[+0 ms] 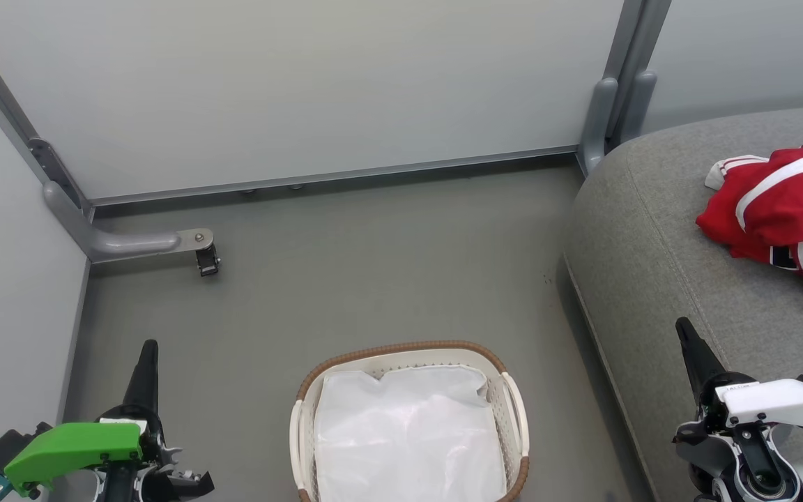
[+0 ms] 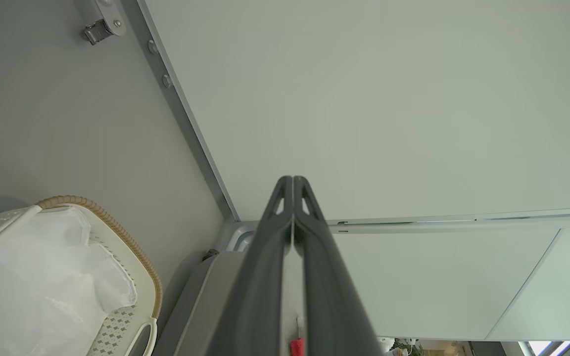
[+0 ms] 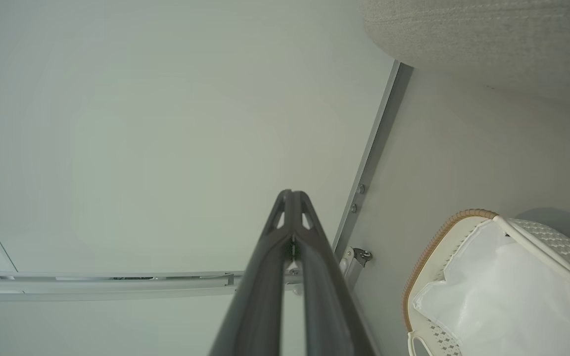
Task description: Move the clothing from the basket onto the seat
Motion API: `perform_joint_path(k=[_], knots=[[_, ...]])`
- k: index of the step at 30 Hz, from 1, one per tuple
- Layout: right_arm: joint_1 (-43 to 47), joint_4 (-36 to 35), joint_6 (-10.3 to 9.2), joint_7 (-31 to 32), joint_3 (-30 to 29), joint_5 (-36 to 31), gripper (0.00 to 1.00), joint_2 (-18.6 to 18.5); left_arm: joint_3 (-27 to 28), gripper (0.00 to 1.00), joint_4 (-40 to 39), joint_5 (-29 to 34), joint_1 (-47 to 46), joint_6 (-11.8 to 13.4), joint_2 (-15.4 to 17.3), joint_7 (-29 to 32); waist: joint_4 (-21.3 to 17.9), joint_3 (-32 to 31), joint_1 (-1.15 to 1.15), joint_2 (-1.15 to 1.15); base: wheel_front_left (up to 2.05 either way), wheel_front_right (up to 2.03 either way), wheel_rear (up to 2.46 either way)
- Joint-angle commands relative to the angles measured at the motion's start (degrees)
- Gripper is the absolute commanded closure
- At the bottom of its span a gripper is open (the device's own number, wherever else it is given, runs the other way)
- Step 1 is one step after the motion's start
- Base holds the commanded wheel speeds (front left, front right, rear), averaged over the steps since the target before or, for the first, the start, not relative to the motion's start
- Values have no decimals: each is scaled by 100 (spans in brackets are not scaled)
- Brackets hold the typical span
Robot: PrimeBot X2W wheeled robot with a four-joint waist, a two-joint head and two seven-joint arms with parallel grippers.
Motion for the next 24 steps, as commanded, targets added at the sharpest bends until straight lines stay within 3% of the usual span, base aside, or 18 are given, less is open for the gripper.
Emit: perform_joint_path(k=[1, 24], knots=[[49, -54, 1, 49, -39, 120, 100, -12, 37, 100, -45, -113, -136, -48, 43, 32, 1, -4, 0, 0, 0, 0, 0], [81, -120, 0, 223, -135, 745, 100, 17, 104, 100, -86, -763, -176, -105, 47, 218, 13, -57, 0, 0, 0, 0, 0]])
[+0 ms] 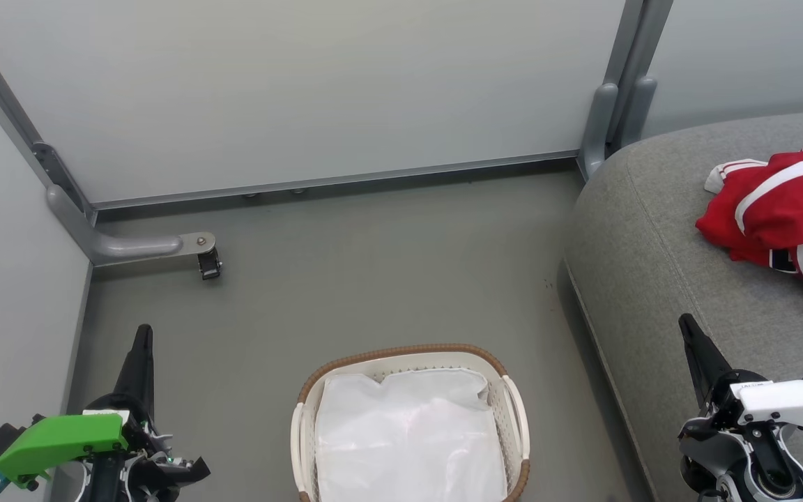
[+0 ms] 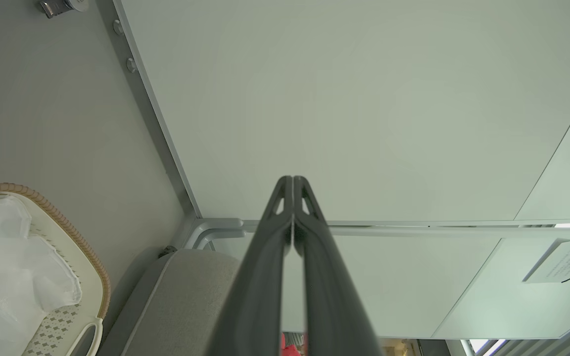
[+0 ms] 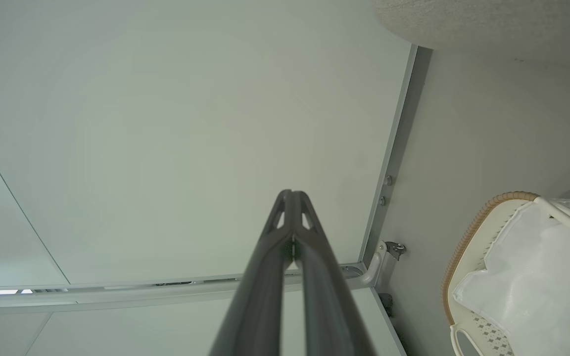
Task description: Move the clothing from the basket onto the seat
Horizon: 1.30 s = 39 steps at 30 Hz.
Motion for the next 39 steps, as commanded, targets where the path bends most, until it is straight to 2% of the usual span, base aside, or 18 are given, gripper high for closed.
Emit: perform_joint_path(k=[1, 39], knots=[[61, -22, 0, 20, -13, 20, 100, -14, 13, 100, -8, -18, -60, -30, 42, 20, 0, 0, 0, 0, 0, 0, 0], [61, -20, 0, 18, -11, 21, 100, -14, 12, 100, -10, -18, -60, -30, 42, 20, 0, 0, 0, 0, 0, 0, 0]])
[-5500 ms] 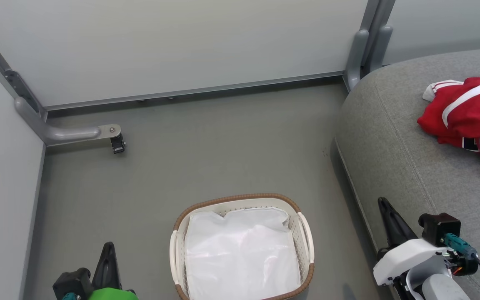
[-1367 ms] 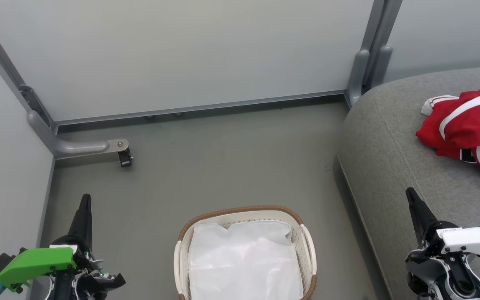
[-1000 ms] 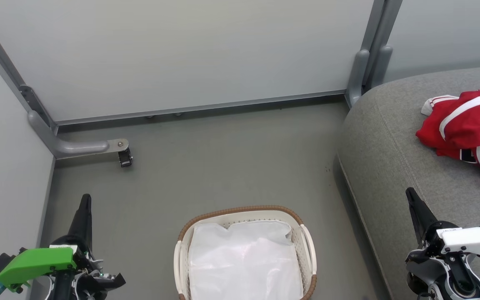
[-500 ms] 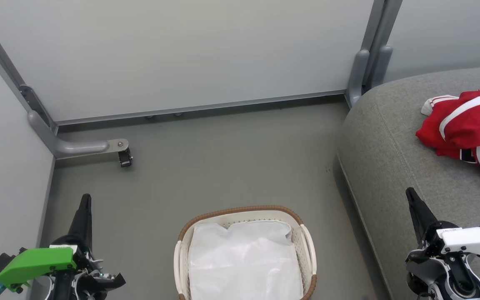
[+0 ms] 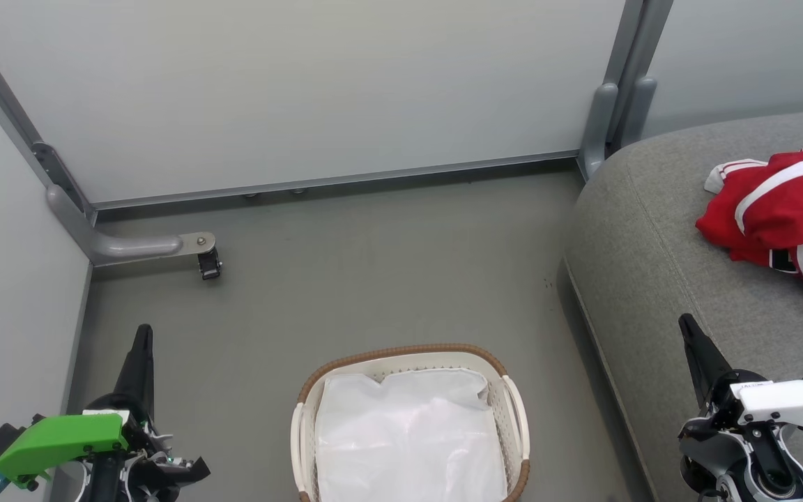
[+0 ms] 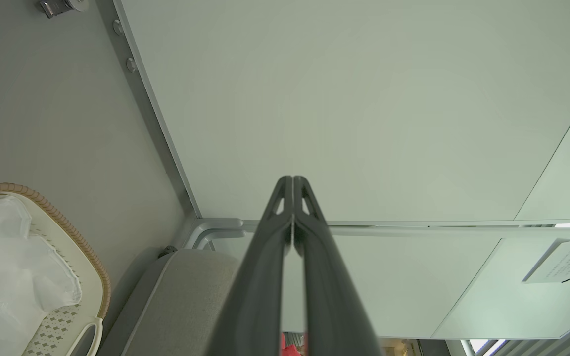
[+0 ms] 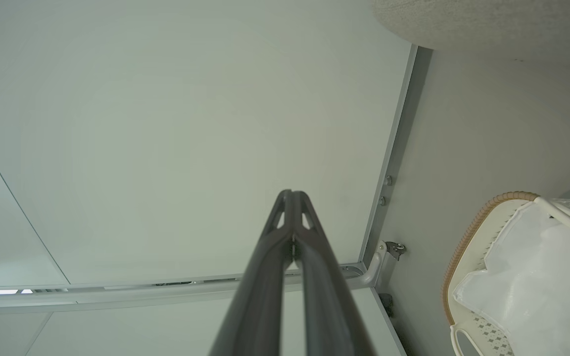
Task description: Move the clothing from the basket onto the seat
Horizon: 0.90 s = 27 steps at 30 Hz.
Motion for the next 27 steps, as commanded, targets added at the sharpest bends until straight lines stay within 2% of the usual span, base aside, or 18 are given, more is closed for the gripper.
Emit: perform_joint_path(k=[1, 27], knots=[[60, -18, 0, 18, -11, 20, 100, -14, 12, 100, -10, -18, -60, -30, 42, 19, 0, 0, 0, 0, 0, 0, 0], [60, -18, 0, 17, -11, 21, 100, -14, 12, 100, -11, -19, -60, -29, 42, 18, 0, 0, 0, 0, 0, 0, 0]])
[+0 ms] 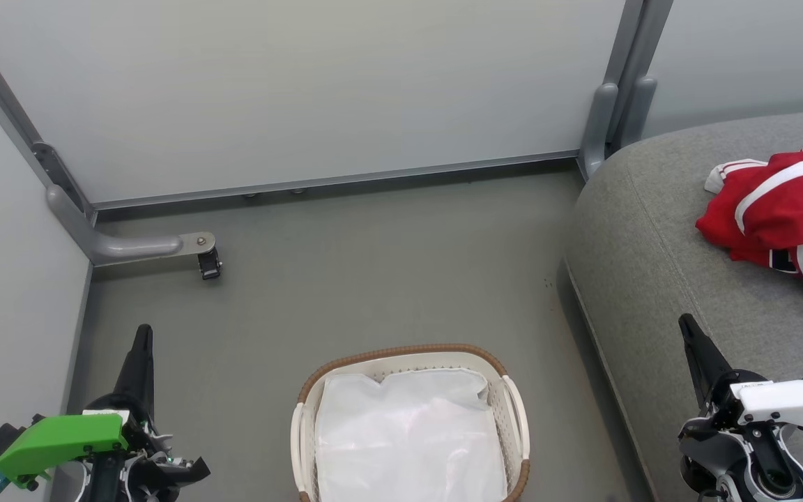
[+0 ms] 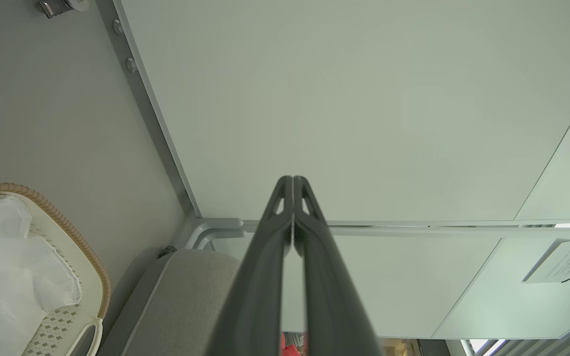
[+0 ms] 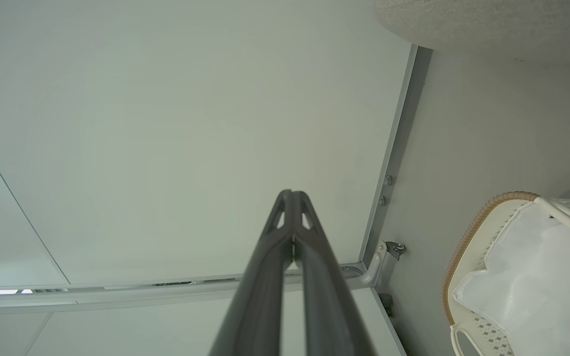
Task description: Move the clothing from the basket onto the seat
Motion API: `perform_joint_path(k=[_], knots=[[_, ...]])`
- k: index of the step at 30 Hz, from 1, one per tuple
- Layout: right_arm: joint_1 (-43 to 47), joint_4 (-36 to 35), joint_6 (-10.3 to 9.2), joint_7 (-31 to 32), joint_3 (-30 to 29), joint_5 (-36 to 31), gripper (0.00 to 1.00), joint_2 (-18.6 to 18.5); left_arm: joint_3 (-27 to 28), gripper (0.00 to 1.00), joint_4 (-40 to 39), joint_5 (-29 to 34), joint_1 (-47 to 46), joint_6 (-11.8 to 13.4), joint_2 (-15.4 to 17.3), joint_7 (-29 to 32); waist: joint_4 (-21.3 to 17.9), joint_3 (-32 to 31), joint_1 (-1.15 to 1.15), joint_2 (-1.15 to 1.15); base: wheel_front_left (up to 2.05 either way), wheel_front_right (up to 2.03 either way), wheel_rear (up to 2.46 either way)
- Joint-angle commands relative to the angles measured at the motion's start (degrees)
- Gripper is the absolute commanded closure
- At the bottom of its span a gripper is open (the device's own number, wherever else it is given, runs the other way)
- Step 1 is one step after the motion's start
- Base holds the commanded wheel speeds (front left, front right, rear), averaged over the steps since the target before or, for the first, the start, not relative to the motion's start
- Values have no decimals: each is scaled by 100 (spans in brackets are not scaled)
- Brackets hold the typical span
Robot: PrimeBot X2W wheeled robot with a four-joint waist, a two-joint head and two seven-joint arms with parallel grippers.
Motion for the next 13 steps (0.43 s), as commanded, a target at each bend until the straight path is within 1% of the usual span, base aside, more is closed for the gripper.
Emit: perform_joint_path(k=[1, 13], knots=[[60, -18, 0, 17, -12, 21, 100, -14, 12, 100, -11, -19, -60, -29, 42, 18, 0, 0, 0, 0, 0, 0, 0], [61, -18, 0, 17, -11, 21, 100, -15, 12, 100, -11, -19, -60, -30, 42, 19, 0, 0, 0, 0, 0, 0, 0]])
